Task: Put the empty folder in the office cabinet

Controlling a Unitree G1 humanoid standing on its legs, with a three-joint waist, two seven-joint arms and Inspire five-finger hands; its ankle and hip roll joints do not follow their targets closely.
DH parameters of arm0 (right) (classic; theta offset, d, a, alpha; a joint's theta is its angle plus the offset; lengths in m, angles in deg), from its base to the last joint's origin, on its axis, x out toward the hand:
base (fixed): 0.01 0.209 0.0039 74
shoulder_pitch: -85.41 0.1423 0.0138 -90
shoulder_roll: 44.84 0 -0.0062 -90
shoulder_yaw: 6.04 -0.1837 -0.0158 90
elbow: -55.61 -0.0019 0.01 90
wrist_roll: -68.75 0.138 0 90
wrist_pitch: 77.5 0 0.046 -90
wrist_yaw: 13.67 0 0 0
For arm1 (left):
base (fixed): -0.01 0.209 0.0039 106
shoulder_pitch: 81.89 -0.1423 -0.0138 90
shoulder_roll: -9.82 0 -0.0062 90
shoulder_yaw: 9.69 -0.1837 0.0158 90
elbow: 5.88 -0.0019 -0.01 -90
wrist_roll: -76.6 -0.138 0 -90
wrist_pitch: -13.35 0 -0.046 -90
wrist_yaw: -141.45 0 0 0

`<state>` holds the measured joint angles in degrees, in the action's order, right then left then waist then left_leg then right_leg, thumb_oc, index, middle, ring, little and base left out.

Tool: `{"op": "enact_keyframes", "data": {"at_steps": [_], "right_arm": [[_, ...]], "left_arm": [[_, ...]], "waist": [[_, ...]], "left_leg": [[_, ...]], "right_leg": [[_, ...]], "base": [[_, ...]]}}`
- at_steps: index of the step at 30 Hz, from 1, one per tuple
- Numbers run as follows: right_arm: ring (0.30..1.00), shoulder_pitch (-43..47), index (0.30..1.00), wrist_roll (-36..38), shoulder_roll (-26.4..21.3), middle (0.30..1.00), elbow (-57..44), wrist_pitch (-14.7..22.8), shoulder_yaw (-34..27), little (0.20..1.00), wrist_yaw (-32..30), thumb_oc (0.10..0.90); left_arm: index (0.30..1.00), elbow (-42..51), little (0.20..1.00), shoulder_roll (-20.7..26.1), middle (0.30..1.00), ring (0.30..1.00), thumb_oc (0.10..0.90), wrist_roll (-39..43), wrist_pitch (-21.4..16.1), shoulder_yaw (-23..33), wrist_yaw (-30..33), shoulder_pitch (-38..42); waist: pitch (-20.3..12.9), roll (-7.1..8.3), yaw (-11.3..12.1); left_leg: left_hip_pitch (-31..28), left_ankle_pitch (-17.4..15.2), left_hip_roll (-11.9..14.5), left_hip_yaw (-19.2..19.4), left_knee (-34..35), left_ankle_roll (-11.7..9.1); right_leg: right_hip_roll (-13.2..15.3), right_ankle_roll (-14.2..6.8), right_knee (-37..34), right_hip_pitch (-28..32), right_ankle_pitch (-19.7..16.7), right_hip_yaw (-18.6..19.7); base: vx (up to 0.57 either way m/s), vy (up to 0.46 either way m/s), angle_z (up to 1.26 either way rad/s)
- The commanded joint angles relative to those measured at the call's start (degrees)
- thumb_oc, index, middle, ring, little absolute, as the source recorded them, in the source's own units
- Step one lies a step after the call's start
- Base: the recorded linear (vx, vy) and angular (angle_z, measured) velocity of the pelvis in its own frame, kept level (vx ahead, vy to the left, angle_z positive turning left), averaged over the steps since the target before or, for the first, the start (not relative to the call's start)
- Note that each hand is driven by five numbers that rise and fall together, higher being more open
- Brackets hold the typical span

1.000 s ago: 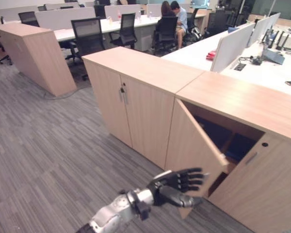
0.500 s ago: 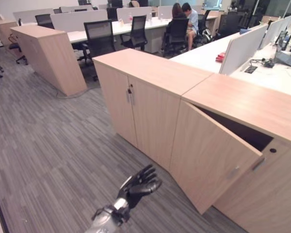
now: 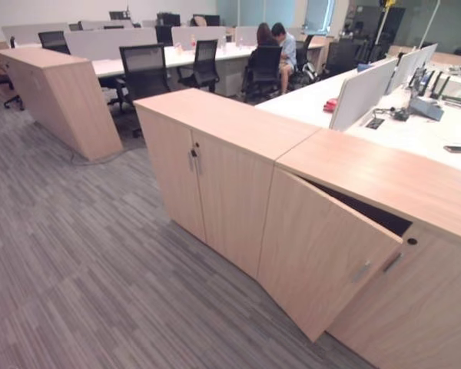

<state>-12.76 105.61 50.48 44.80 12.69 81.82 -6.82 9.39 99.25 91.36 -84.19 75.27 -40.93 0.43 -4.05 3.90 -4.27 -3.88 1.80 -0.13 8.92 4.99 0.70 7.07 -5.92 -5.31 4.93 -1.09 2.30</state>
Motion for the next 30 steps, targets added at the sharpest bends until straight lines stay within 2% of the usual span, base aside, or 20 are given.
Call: {"op": "enact_keyframes", "data": {"at_steps": [1,4,7,8,10,12,14,16,17,18,20,22,23,24,28,30], "right_arm": [[0.900,3.3,0.900,3.3,0.1,0.900,3.3,2.8,-1.8,0.900,-1.5,0.800],[0.900,3.4,0.900,3.7,0.2,0.900,3.3,2.9,-1.6,0.900,-1.9,0.800],[0.900,3.9,0.900,3.4,0.0,0.900,3.3,3.0,-0.9,0.900,-2.2,0.800],[0.900,4.3,0.900,3.0,-0.2,0.900,3.1,3.0,-0.4,0.900,-2.4,0.800],[0.900,4.3,0.900,3.0,-0.2,0.900,3.1,3.0,-0.4,0.900,-2.5,0.800],[0.900,4.9,0.900,2.3,-0.7,0.900,2.6,3.2,0.3,0.900,-3.1,0.800],[0.900,6.0,0.900,2.1,-1.0,0.900,2.2,3.3,0.8,0.900,-3.4,0.800],[0.900,7.6,0.900,2.3,-1.3,0.900,1.2,3.6,1.2,0.900,-4.0,0.800],[0.900,7.6,0.900,2.3,-1.3,0.900,1.2,3.6,1.2,0.900,-4.0,0.800],[0.900,8.4,0.900,2.0,-1.2,0.900,-0.1,3.6,2.0,0.900,-3.8,0.800],[0.900,8.1,0.900,2.1,-1.2,0.900,0.3,3.6,1.8,0.900,-4.0,0.800],[0.900,7.6,0.900,2.5,-0.9,0.900,0.4,3.9,1.6,0.900,-4.1,0.800],[0.900,7.2,0.900,2.7,-0.8,0.900,0.8,4.2,1.4,0.900,-4.2,0.800],[0.900,7.2,0.900,2.7,-0.8,0.900,0.8,4.2,1.4,0.900,-4.2,0.800],[0.900,6.7,0.900,3.3,-0.7,0.900,1.8,4.6,1.3,0.900,-4.6,0.800],[0.900,6.7,0.900,4.0,-1.0,0.900,2.1,5.0,1.4,0.900,-4.8,0.800]], "left_arm": [[0.900,-1.0,0.900,-1.1,0.900,0.900,0.800,-4.4,-3.0,-0.7,3.5,3.1],[0.900,-0.2,0.900,-1.5,0.900,0.900,0.800,-6.4,-3.4,-3.1,3.8,3.6],[0.900,2.5,0.900,-2.0,0.900,0.900,0.800,-9.8,-4.1,-8.3,4.0,5.2],[0.900,5.0,0.900,-2.1,0.900,0.900,0.800,-11.1,-4.9,-11.5,4.0,6.8],[0.900,5.0,0.900,-2.1,0.900,0.900,0.800,-11.1,-4.9,-11.5,4.0,6.8],[0.900,9.5,0.900,-1.7,0.900,0.900,0.800,-12.4,-6.1,-16.2,4.0,9.7],[0.900,11.2,0.900,-1.1,0.900,0.900,0.800,-11.6,-6.4,-17.3,4.0,10.7],[0.900,13.9,0.900,-0.1,0.900,0.900,0.800,-11.8,-6.9,-18.4,4.2,11.9],[0.900,13.9,0.900,-0.1,0.900,0.900,0.800,-11.8,-6.8,-18.4,4.2,11.9],[0.900,12.9,0.900,0.4,0.900,0.900,0.800,-13.1,-7.0,-19.5,3.8,12.5],[0.900,9.9,0.900,0.5,0.900,0.900,0.800,-12.3,-6.8,-16.4,3.9,11.1],[0.900,7.1,0.900,-0.1,0.900,0.900,0.800,-10.0,-6.3,-13.1,4.5,9.9],[0.900,4.0,0.900,-1.0,0.900,0.900,0.800,-8.1,-5.8,-9.7,5.4,8.7],[0.900,4.0,0.900,-1.0,0.900,0.900,0.800,-8.1,-5.8,-9.7,5.4,8.8],[0.900,0.8,0.900,-2.1,0.900,0.900,0.800,-7.5,-5.3,-6.5,7.1,6.9],[0.900,-0.3,0.900,-2.7,0.900,0.900,0.800,-5.5,-5.0,-5.3,7.1,6.4]], "waist": [[1.3,-0.91,0.3],[1.4,-1.06,0.0],[1.8,-1.60,-0.6],[2.1,-1.89,-1.3],[2.2,-1.89,-1.2],[2.8,-2.40,-2.2],[3.5,-2.63,-2.2],[4.4,-3.50,-1.0],[4.4,-3.50,-1.1],[4.5,-3.60,-0.8],[3.4,-2.92,-0.5],[2.7,-2.39,-0.2],[2.5,-1.85,-0.1],[2.4,-1.82,-0.1],[2.3,-1.24,0.0],[3.0,-1.19,-0.2]], "left_leg": [[1.2,-2.9,1.2,-2.8,0.0,-2.3],[1.2,-2.9,1.2,-2.7,0.0,-2.4],[1.1,-3.1,1.2,-2.1,0.0,-2.1],[1.1,-3.2,1.2,-1.6,0.0,-1.8],[1.1,-3.2,1.2,-1.6,0.0,-1.8],[1.1,-3.7,0.8,0.1,0.0,-1.3],[1.0,-3.7,1.1,0.9,0.0,-1.3],[1.2,-3.6,1.7,2.9,0.0,-1.5],[1.2,-3.6,1.7,2.8,0.0,-1.5],[0.6,-3.7,2.0,5.1,0.0,-2.0],[-1.0,-3.8,3.1,7.4,0.0,-2.8],[-1.5,-3.5,4.1,7.6,0.0,-3.4],[-2.2,-3.2,5.4,7.6,-0.1,-4.2],[-2.0,-3.0,5.4,7.7,0.0,-4.2],[-2.8,-2.4,8.3,8.1,-0.7,-5.8],[-1.8,-2.9,10.8,7.9,-5.0,-6.5]], "right_leg": [[0.1,-2.7,1.5,-1.8,-0.6,-4.5],[0.1,-2.7,1.7,-2.0,-0.6,-4.4],[0.2,-3.1,2.6,-2.9,-0.8,-3.9],[0.5,-3.4,3.6,-3.8,-0.8,-3.6],[0.5,-3.4,3.7,-3.8,-0.8,-3.5],[1.0,-4.3,5.4,-5.6,-1.3,-3.2],[1.0,-4.6,7.1,-7.1,-1.5,-3.5],[2.8,-4.6,8.4,-8.4,-1.8,-9.4],[2.9,-4.6,8.4,-8.4,-1.8,-9.6],[5.0,-4.2,7.8,-7.6,-1.9,-15.6],[4.1,-3.7,5.5,-6.3,-1.6,-15.4],[3.0,-3.3,4.2,-5.6,-1.6,-15.0],[1.7,-2.9,3.6,-4.6,-1.0,-14.9],[1.7,-2.8,3.6,-4.8,-1.1,-14.8],[-0.9,-1.7,3.2,-3.9,0.2,-13.7],[-2.9,-0.2,4.5,-3.7,2.2,-12.8]], "base": [[0.00,0.000,0.00],[0.00,0.000,0.00],[-0.04,0.032,-0.01],[-0.04,0.039,-0.05],[-0.03,0.029,-0.07],[-0.06,0.049,-0.14],[-0.09,0.001,-0.47],[-0.12,-0.028,-0.70],[-0.05,-0.042,-0.56],[0.03,-0.124,-1.27],[0.08,-0.207,-1.29],[0.10,-0.229,-0.62],[0.07,-0.204,-0.31],[0.06,-0.221,-0.07],[0.04,-0.211,-0.11],[0.00,-0.258,-0.18]]}}
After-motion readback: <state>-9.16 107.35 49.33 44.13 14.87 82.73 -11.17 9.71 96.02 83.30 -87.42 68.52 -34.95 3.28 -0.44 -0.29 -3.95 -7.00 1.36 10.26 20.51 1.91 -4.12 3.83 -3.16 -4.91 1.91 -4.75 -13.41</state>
